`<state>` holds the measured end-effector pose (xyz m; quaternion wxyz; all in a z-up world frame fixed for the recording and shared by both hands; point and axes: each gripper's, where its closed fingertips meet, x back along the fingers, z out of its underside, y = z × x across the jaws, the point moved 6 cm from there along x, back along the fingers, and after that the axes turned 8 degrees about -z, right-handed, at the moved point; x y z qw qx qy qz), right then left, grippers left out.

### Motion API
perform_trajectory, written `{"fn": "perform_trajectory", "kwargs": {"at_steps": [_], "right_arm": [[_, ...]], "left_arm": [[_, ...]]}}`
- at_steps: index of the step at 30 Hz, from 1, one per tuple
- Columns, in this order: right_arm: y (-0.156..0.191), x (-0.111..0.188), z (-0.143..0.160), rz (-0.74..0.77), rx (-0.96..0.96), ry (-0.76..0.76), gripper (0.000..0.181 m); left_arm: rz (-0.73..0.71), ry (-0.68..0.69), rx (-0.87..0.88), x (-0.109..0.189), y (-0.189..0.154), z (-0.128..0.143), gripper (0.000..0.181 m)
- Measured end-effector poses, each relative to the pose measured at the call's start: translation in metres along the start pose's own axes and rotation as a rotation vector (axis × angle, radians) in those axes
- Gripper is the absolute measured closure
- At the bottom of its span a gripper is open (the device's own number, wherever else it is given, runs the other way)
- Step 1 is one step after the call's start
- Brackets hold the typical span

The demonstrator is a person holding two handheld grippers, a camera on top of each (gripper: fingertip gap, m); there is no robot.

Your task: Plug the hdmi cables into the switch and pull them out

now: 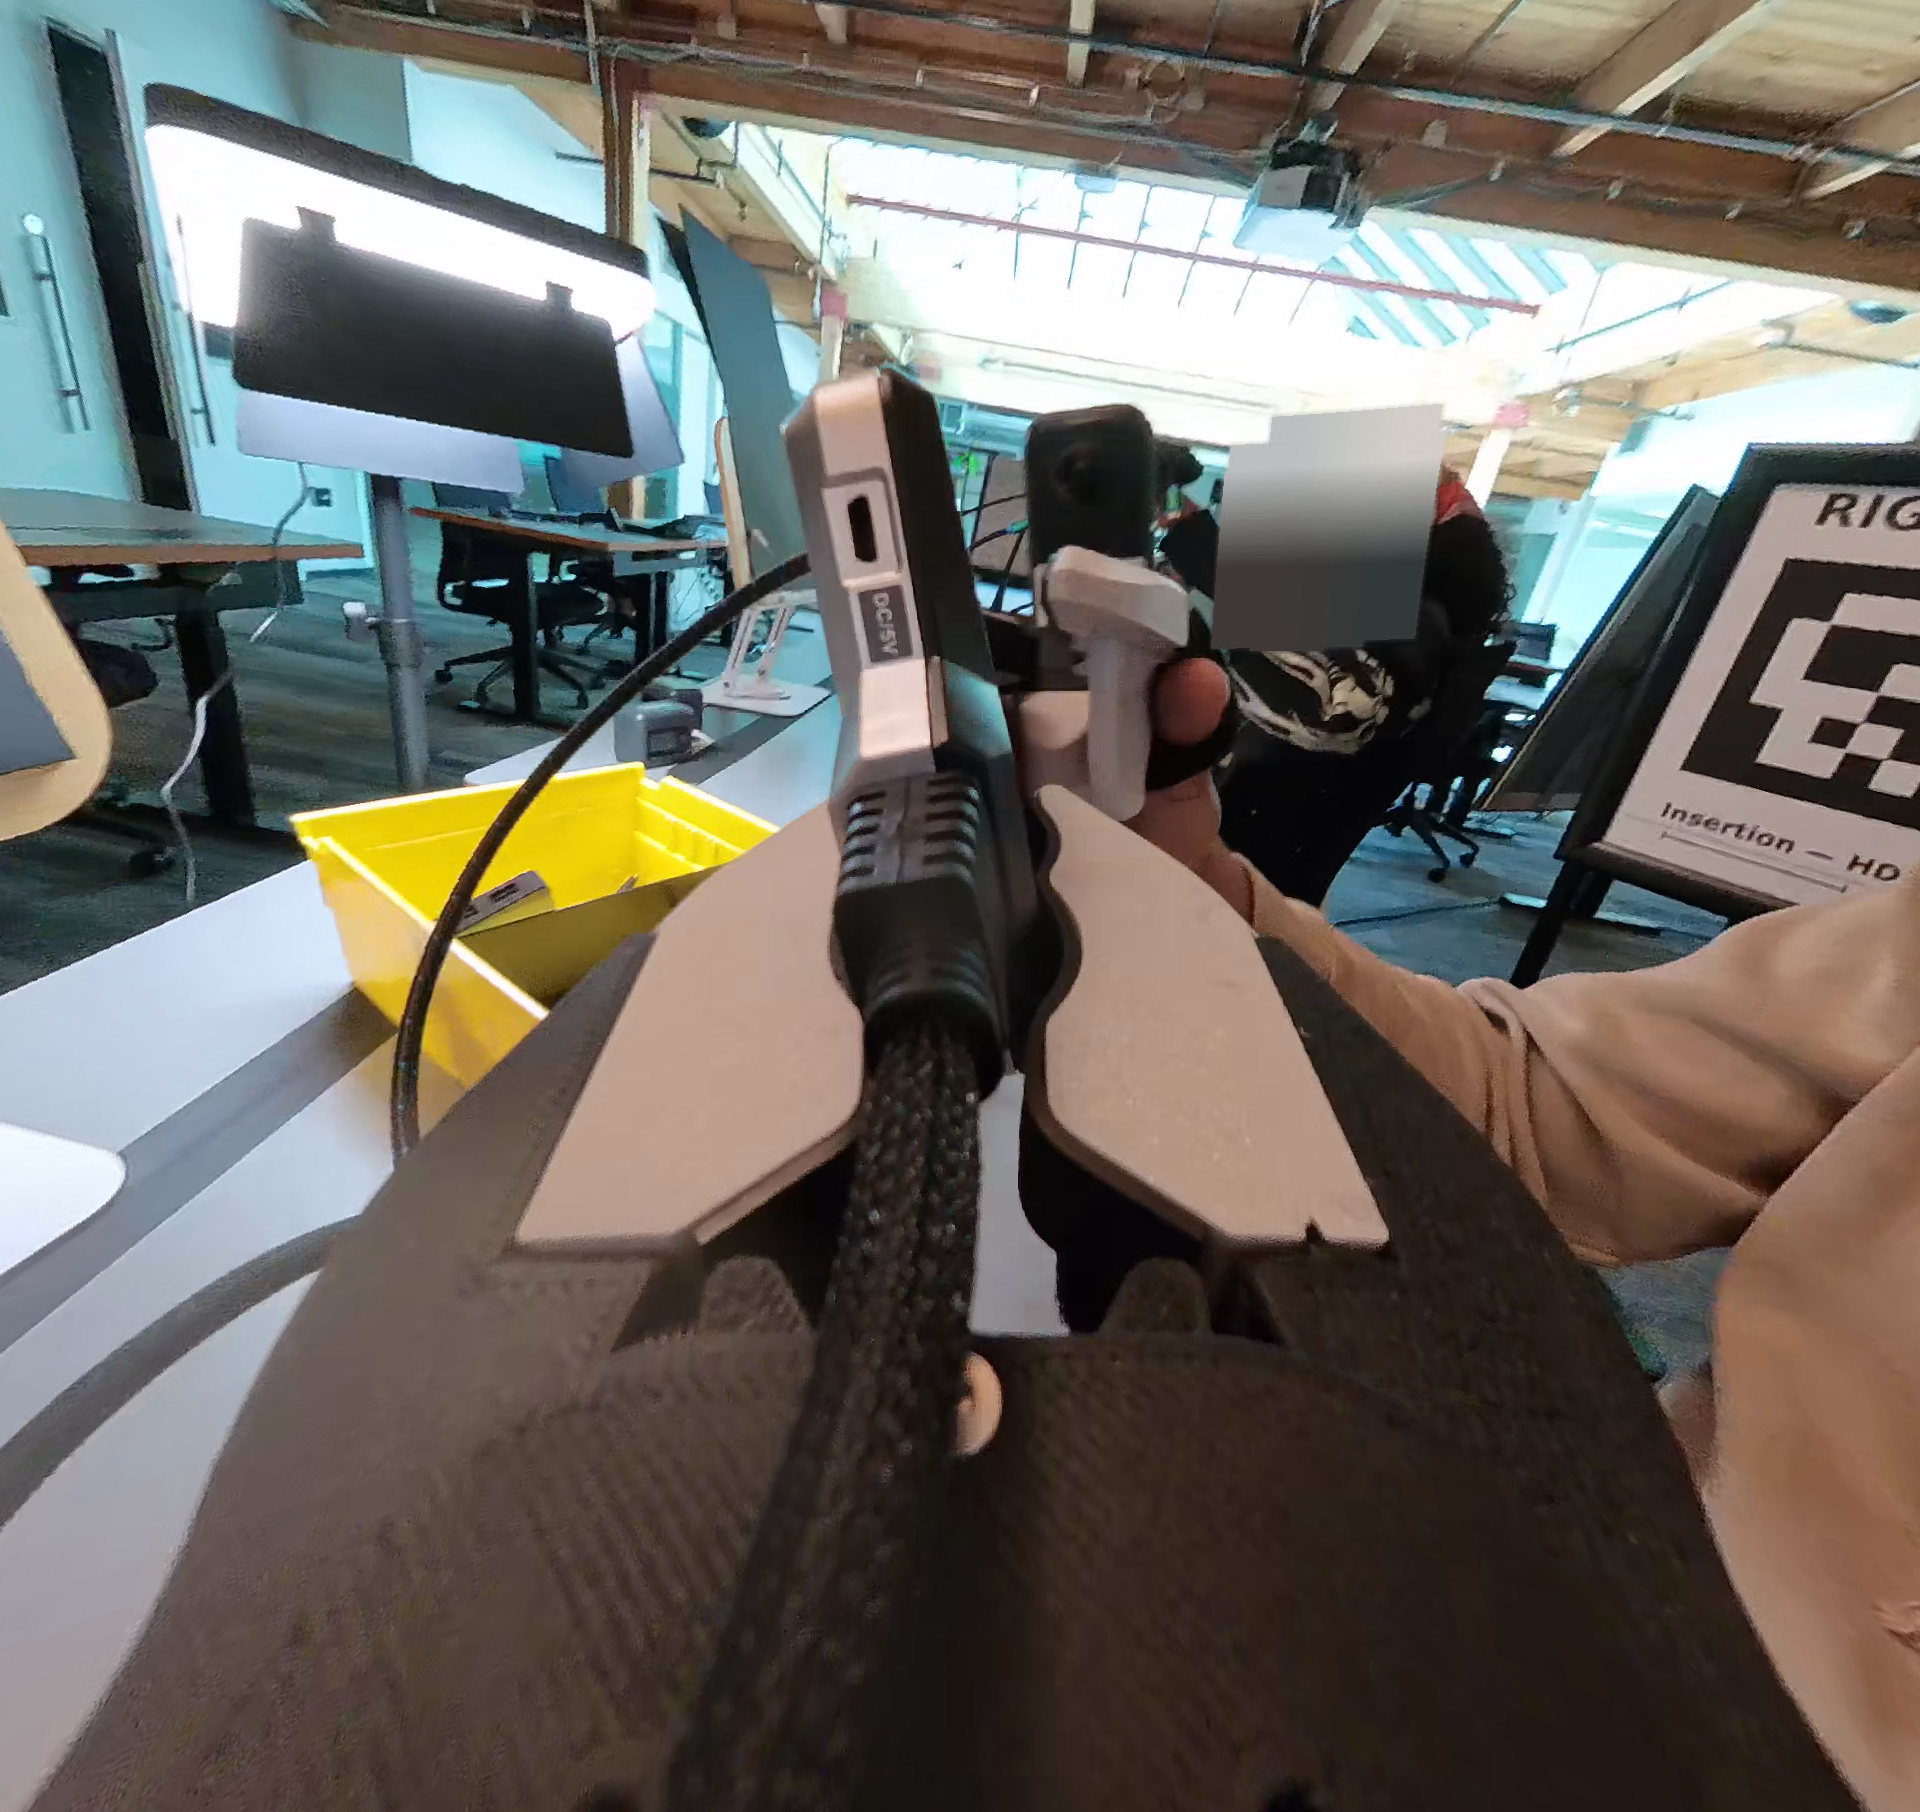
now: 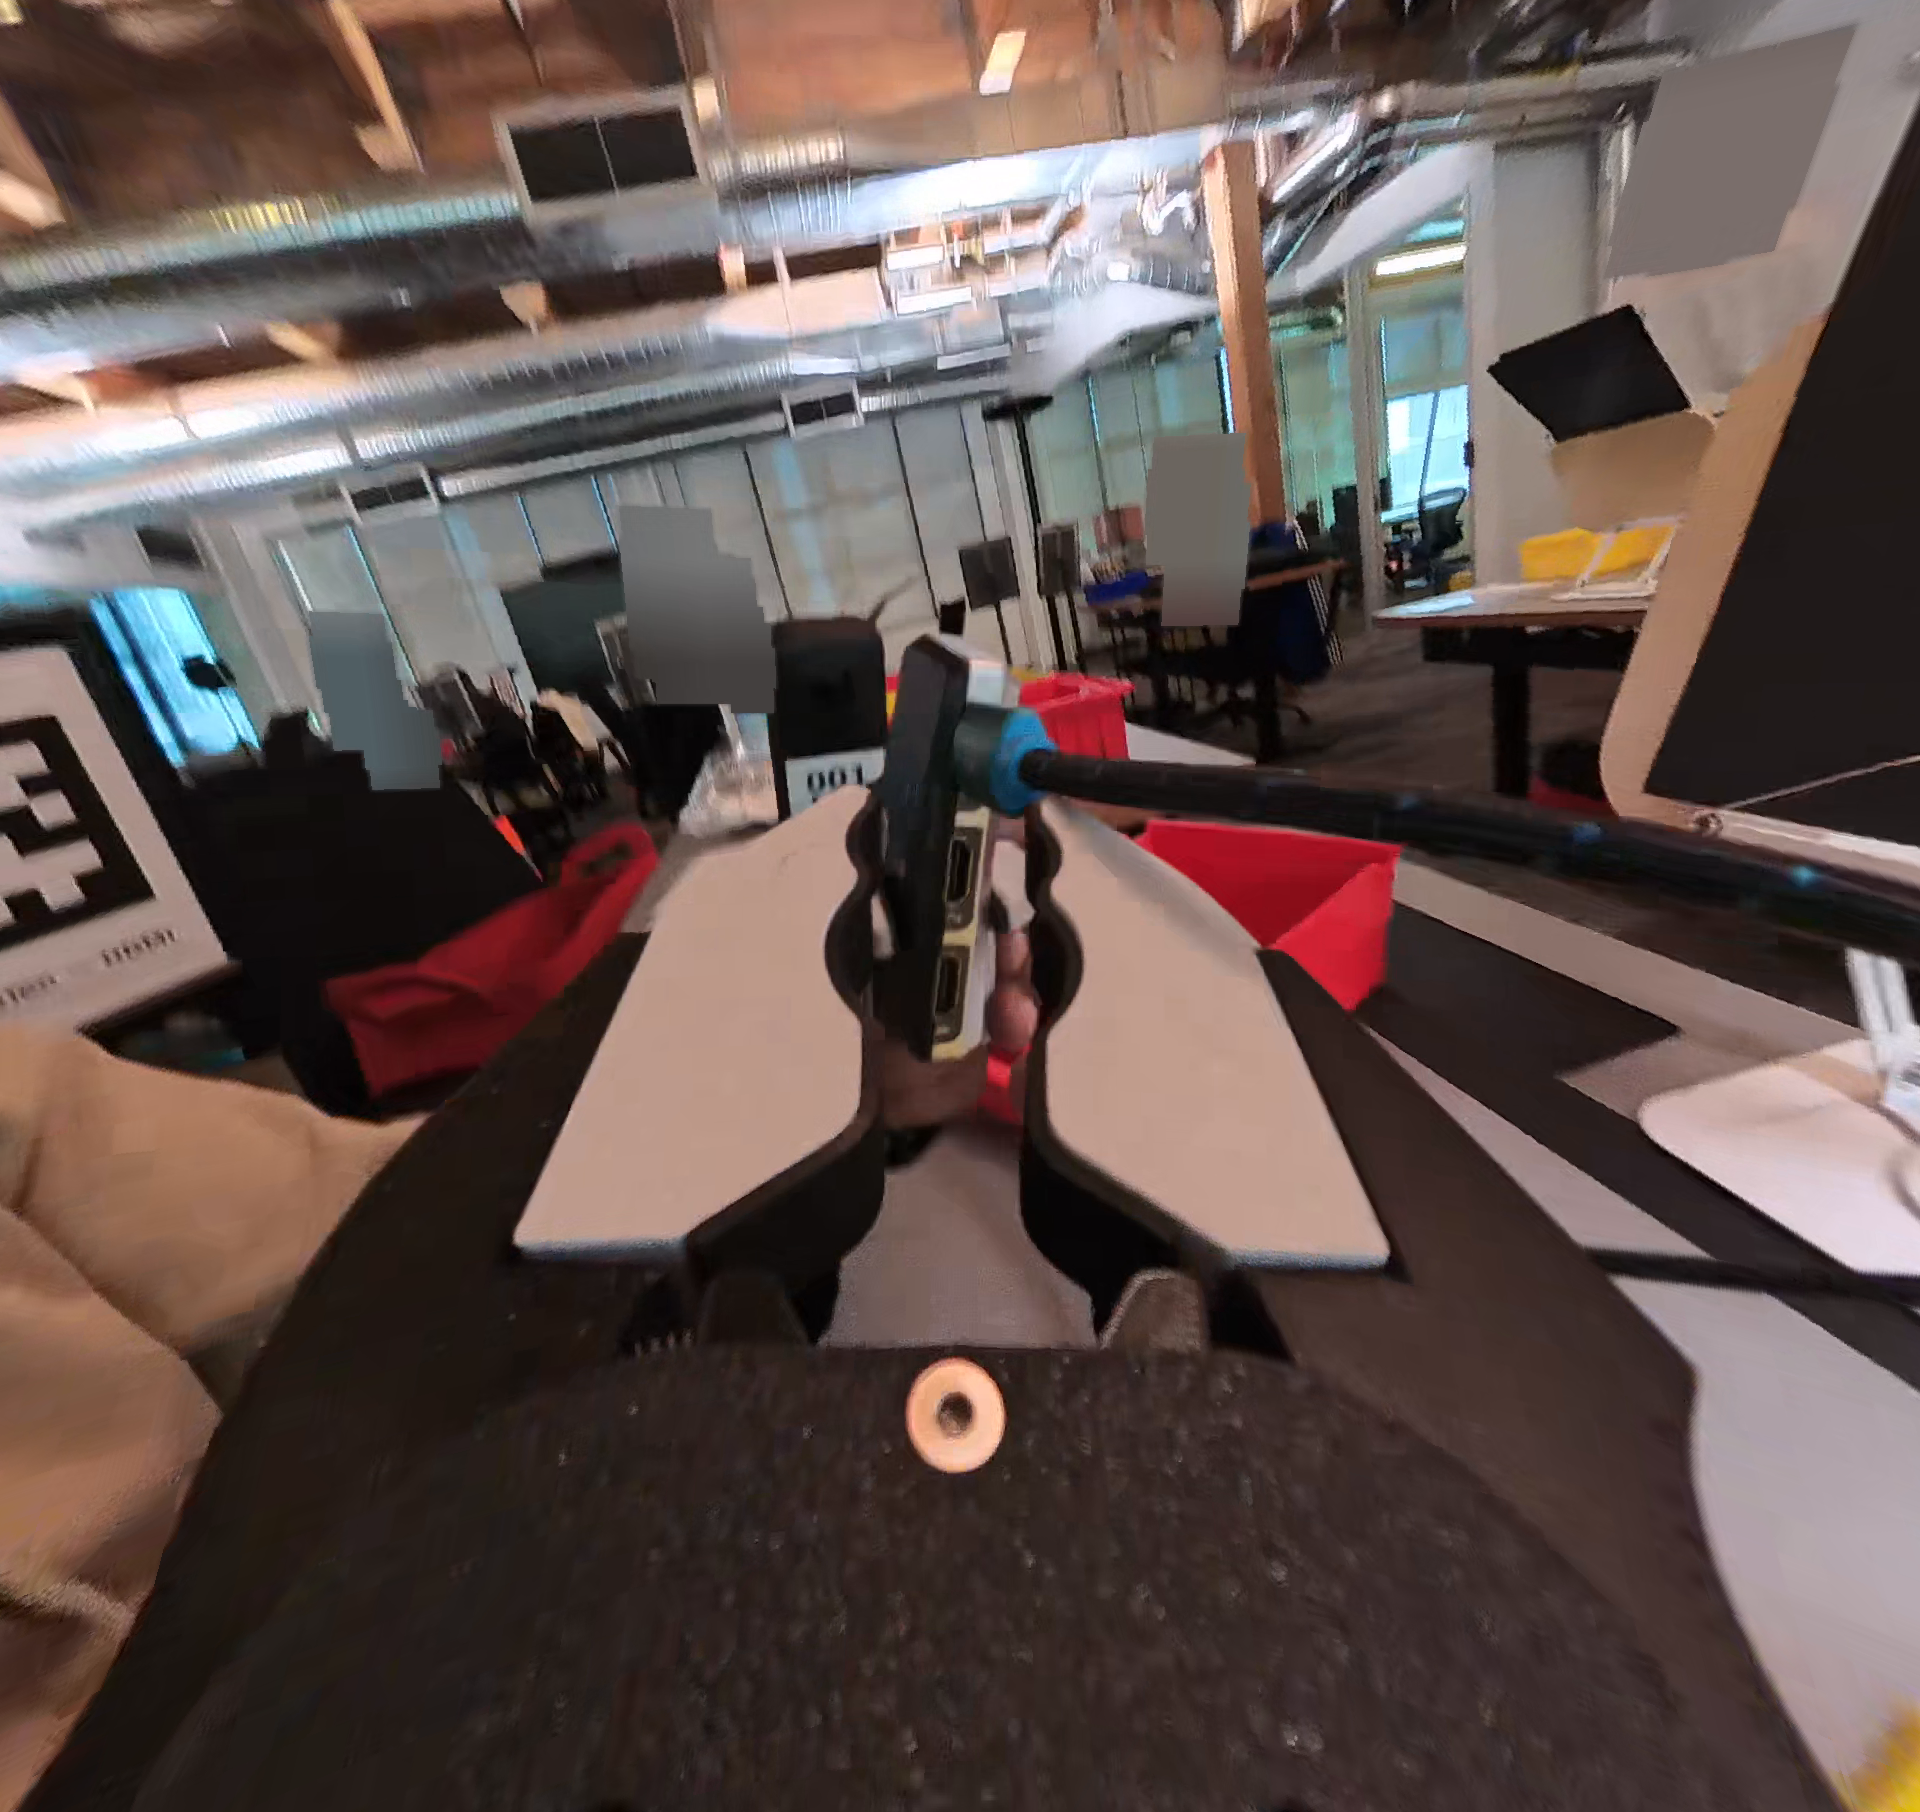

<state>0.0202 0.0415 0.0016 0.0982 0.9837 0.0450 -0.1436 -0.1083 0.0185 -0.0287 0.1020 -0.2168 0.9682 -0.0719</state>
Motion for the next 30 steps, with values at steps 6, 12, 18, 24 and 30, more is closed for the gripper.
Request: {"fn": "perform_trajectory", "kwargs": {"at_steps": [6,12,18,24,30], "right_arm": [[0.000,-0.001,0.002,-0.031,-0.064,-0.073,0.167],[0.000,0.009,-0.005,-0.053,-0.034,-0.038,0.170],[-0.011,0.048,-0.029,-0.034,-0.030,-0.077,0.170],[-0.014,0.063,-0.027,-0.055,0.000,0.035,0.170],[0.000,0.024,0.012,-0.175,0.065,0.213,0.170]], "left_arm": [[0.058,0.001,-0.009,-0.010,-0.011,0.008,0.156],[0.128,0.194,0.145,-0.012,-0.012,0.017,0.148],[0.349,0.627,0.051,0.012,-0.035,0.044,0.149],[0.113,0.271,-0.094,0.023,-0.045,-0.028,0.151],[-0.085,0.315,-0.095,0.024,-0.016,-0.019,0.137]]}}
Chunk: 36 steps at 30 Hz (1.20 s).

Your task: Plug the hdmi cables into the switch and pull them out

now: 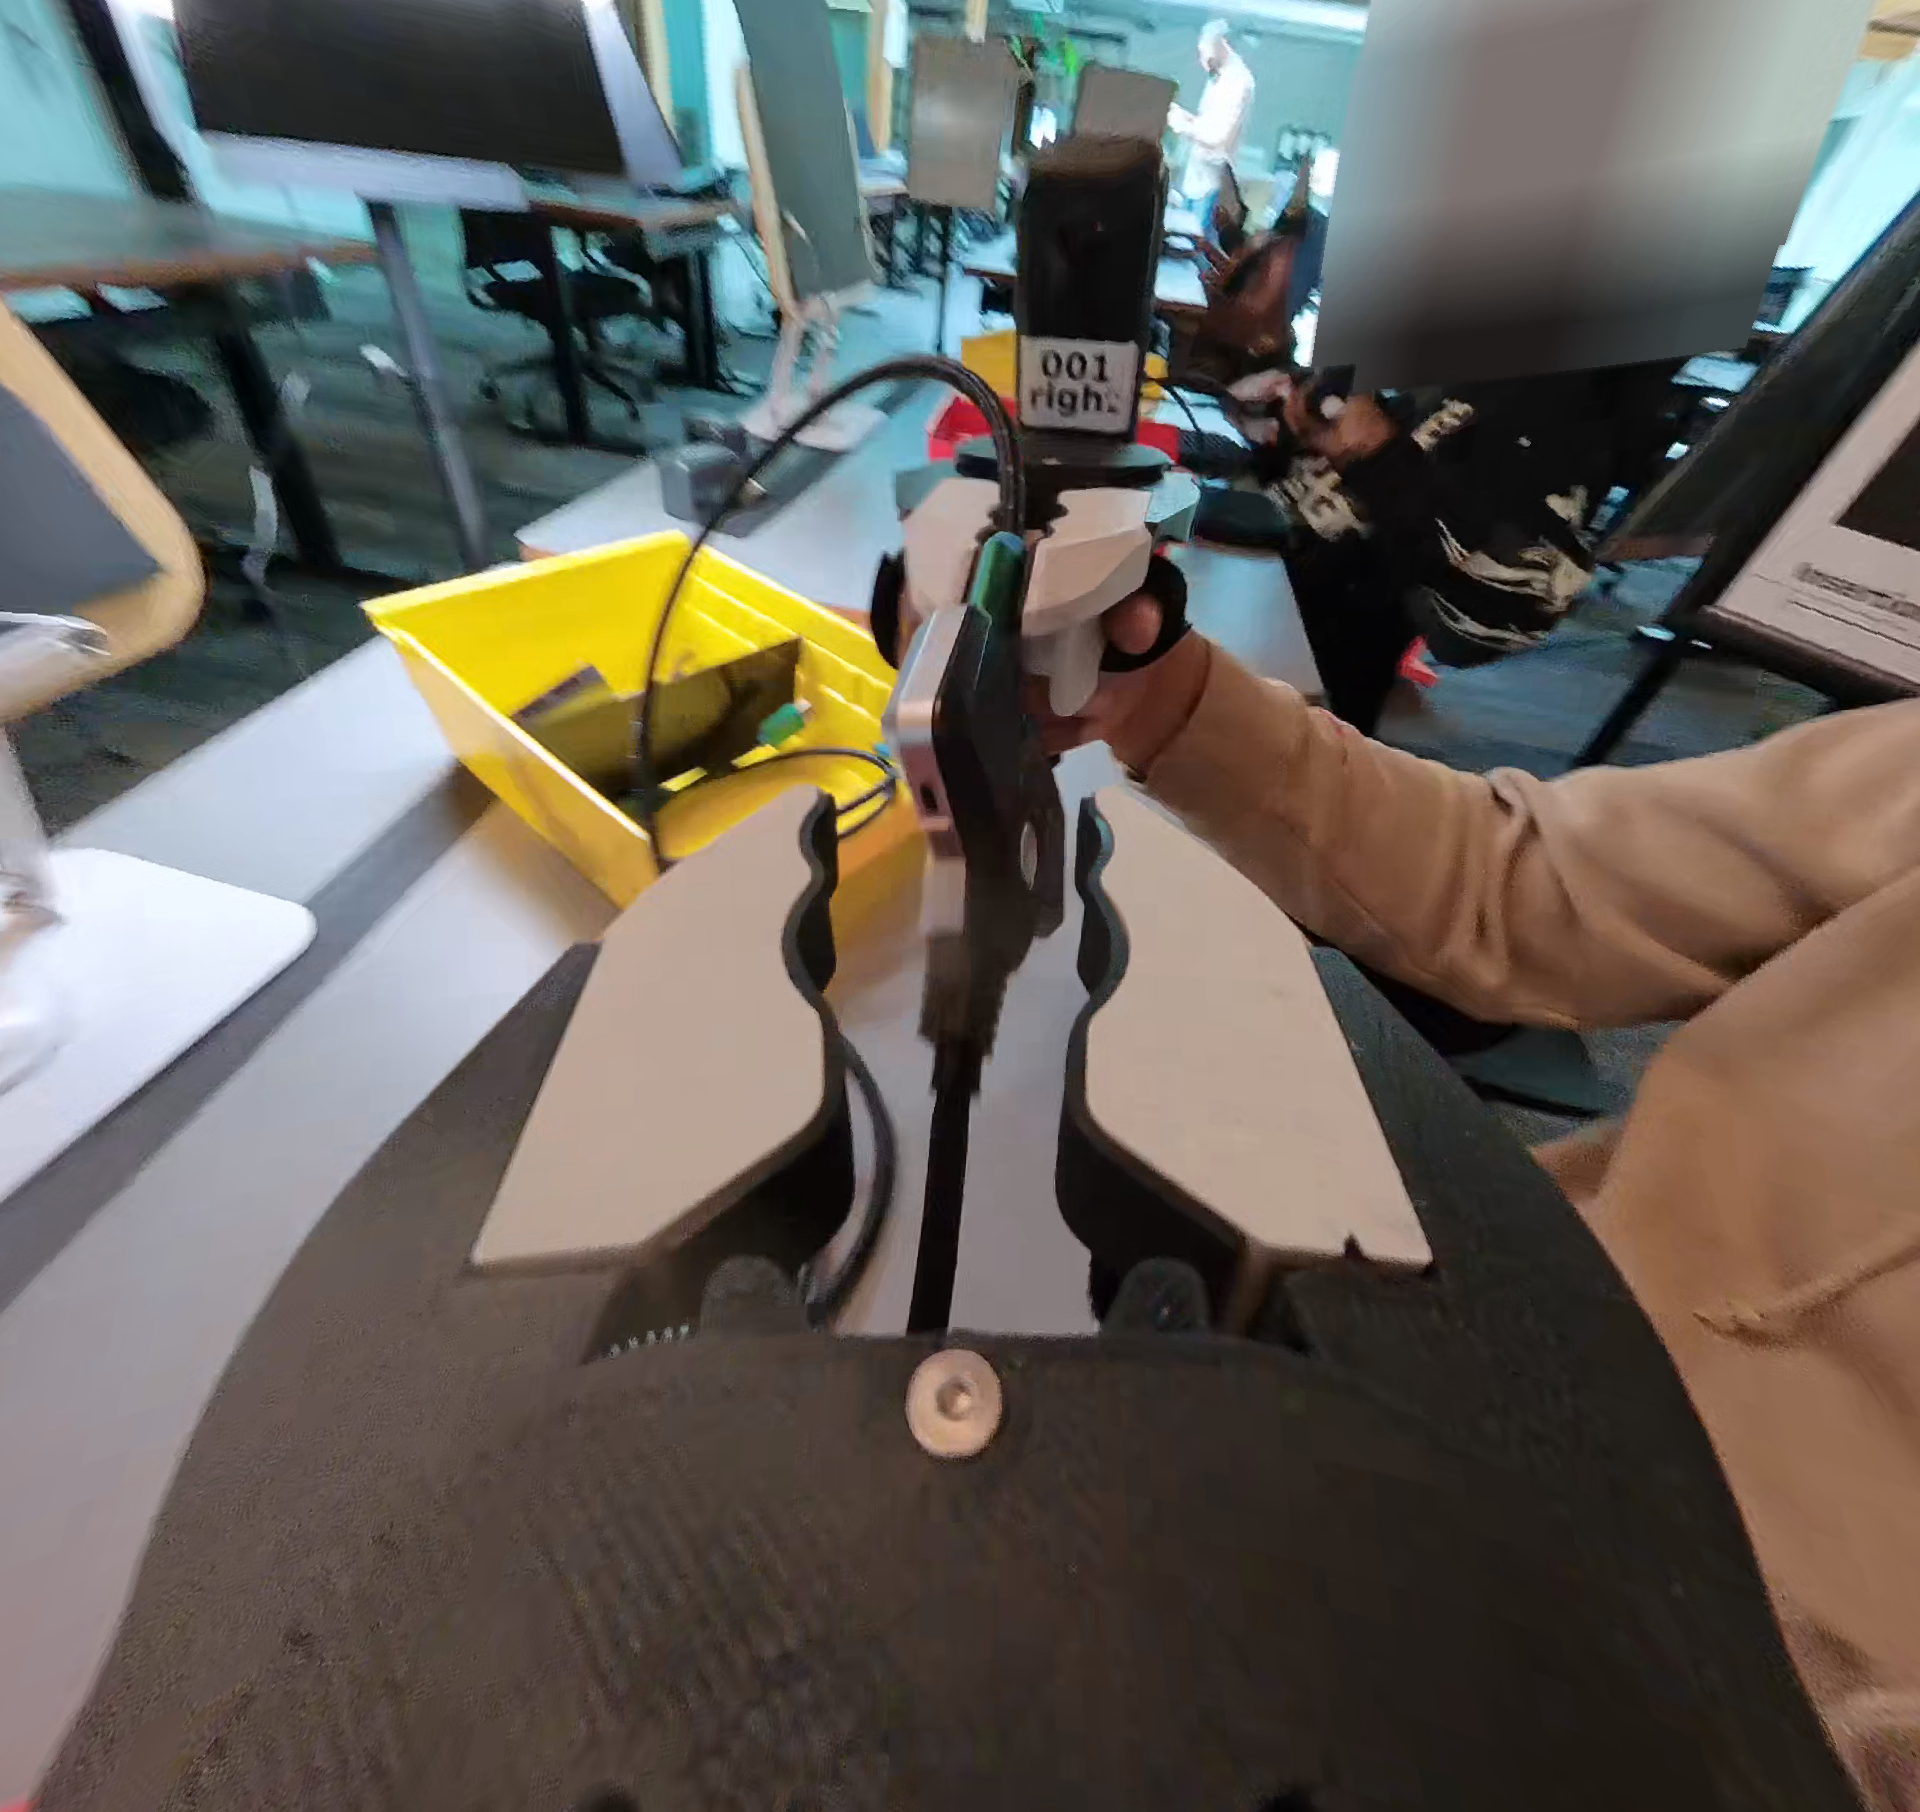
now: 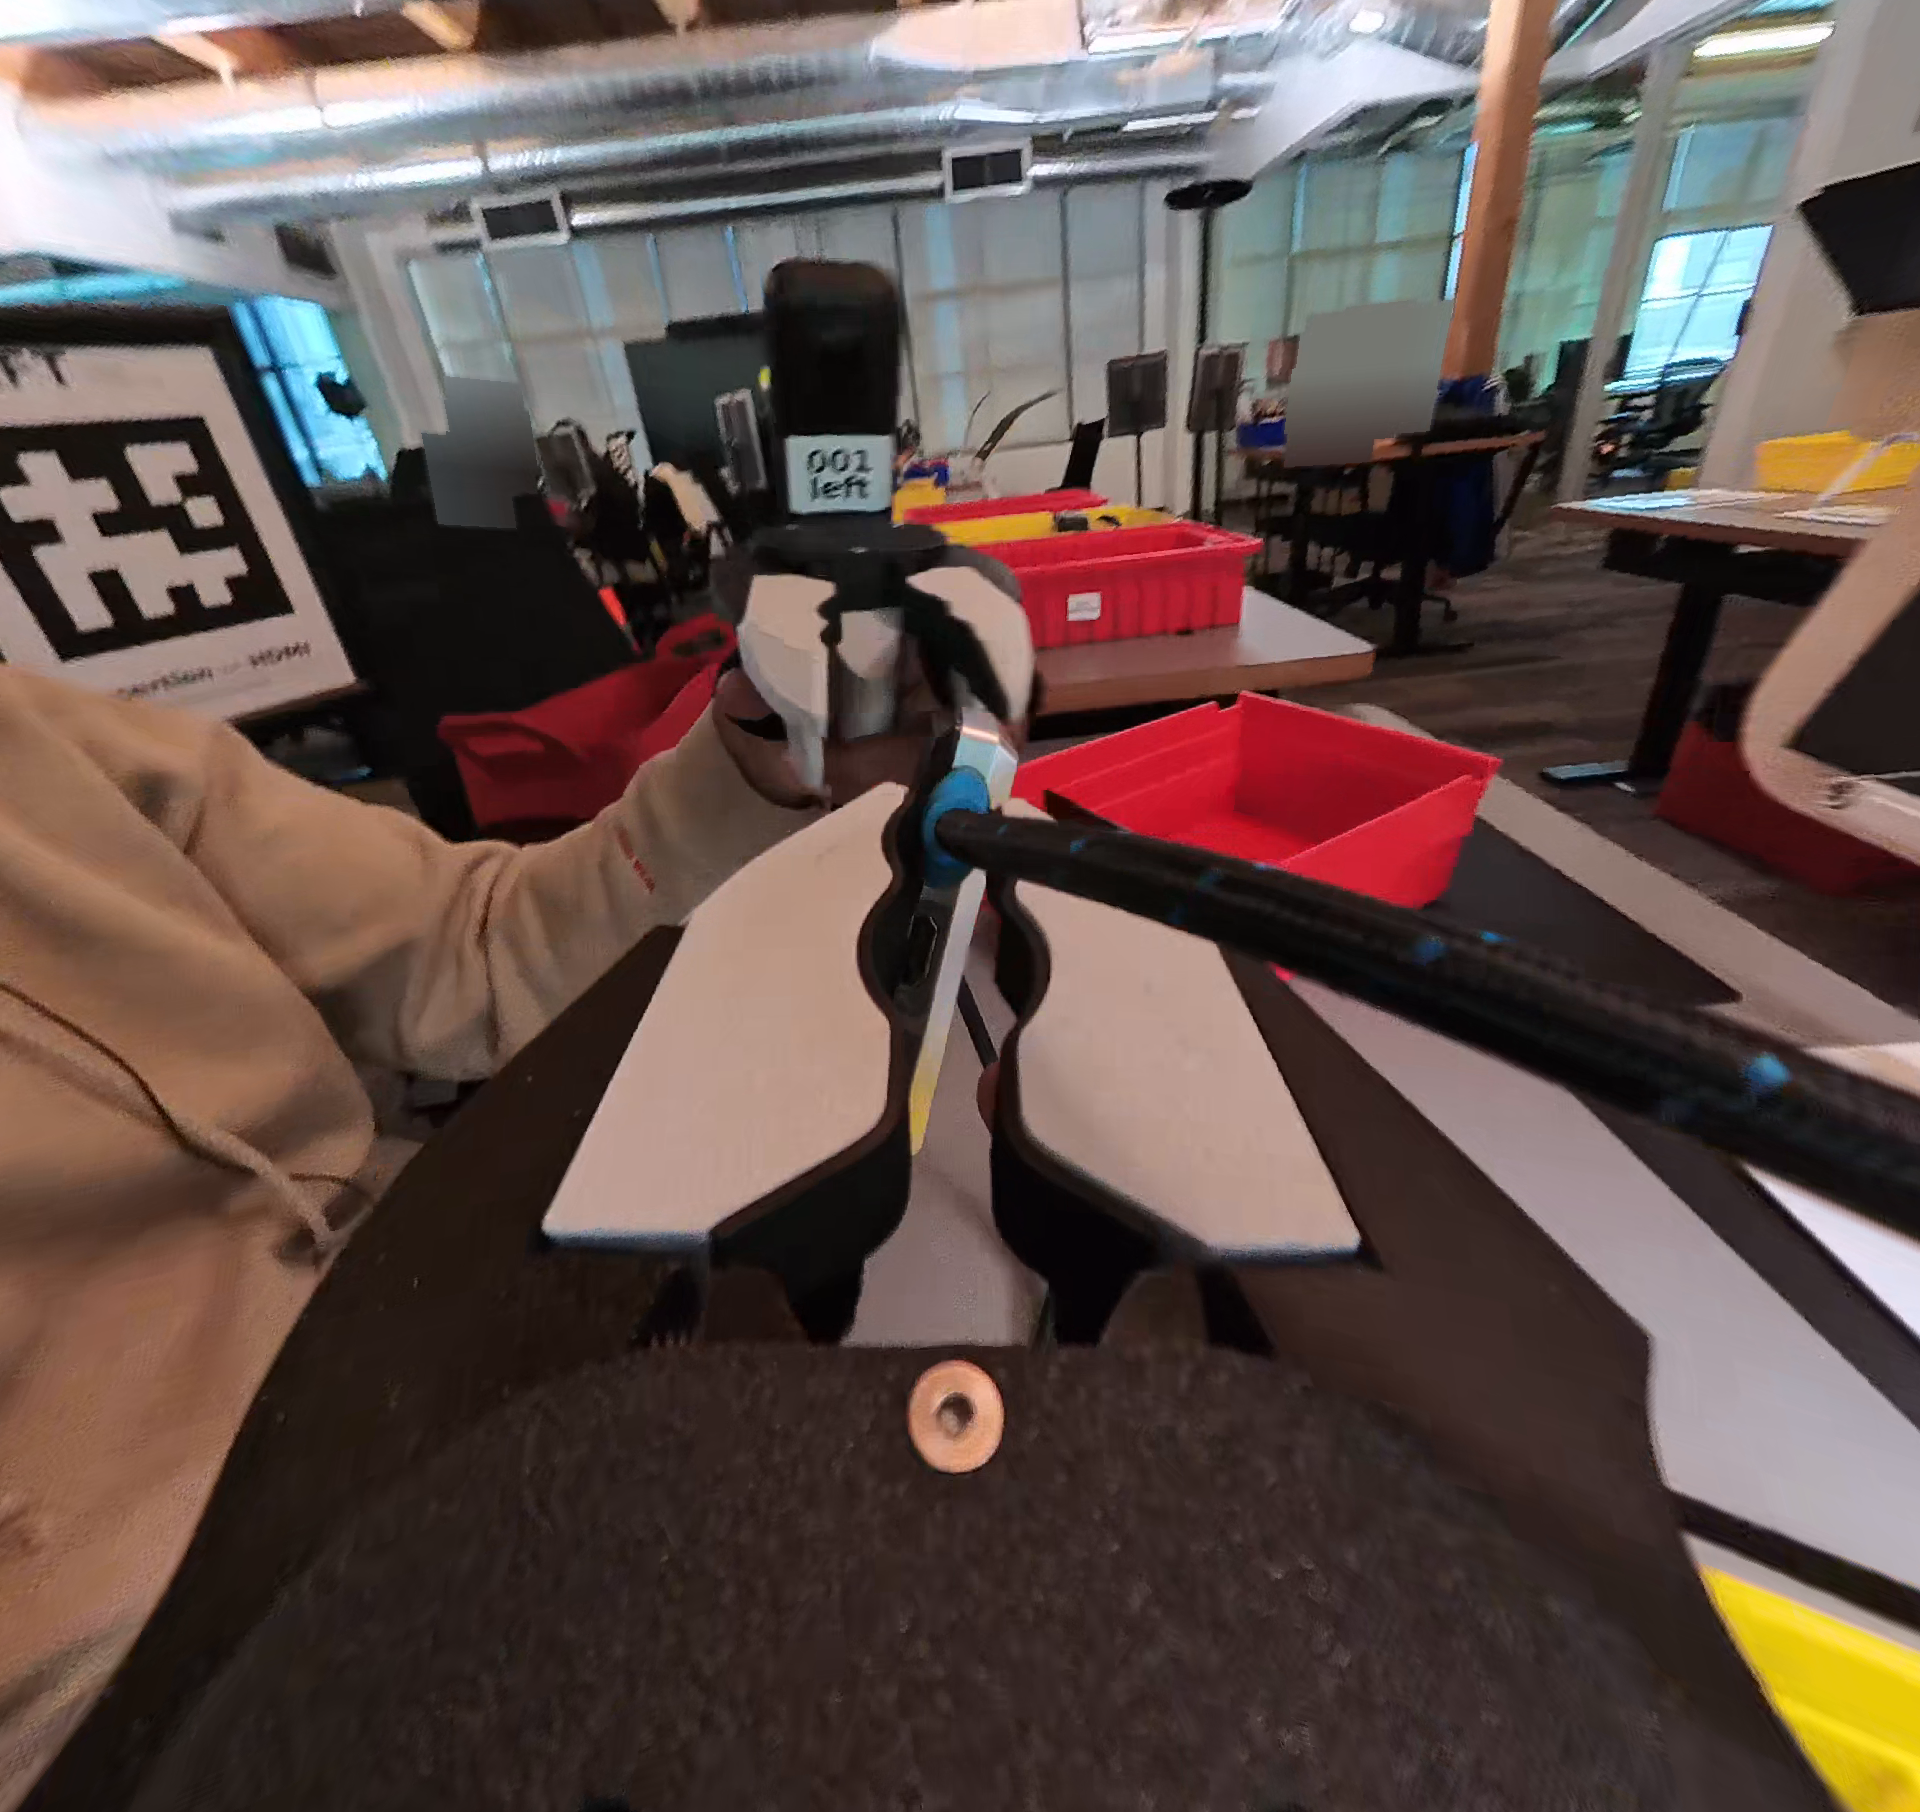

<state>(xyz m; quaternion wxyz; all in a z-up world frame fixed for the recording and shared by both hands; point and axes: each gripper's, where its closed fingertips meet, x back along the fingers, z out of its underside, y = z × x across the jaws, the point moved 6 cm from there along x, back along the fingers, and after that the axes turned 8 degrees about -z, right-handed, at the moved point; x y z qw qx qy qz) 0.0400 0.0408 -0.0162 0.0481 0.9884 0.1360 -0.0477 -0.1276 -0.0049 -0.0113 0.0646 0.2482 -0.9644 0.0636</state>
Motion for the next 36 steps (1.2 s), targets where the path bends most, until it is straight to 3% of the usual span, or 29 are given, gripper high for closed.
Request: {"fn": "perform_trajectory", "kwargs": {"at_steps": [3,5,7,36], "right_arm": [[0.004,-0.022,0.014,-0.051,0.015,0.055,0.170],[0.008,-0.030,0.019,-0.087,0.025,0.062,0.170],[0.007,-0.029,0.018,-0.084,0.031,0.057,0.170],[-0.004,-0.013,0.019,-0.115,0.077,-0.066,0.171]], "left_arm": [[0.120,0.072,0.031,-0.018,-0.008,0.014,0.141],[0.136,0.117,0.008,-0.026,-0.010,0.022,0.156],[0.142,0.109,0.010,-0.027,-0.009,0.021,0.159],[0.127,0.057,0.020,-0.038,-0.003,0.015,0.160]]}}
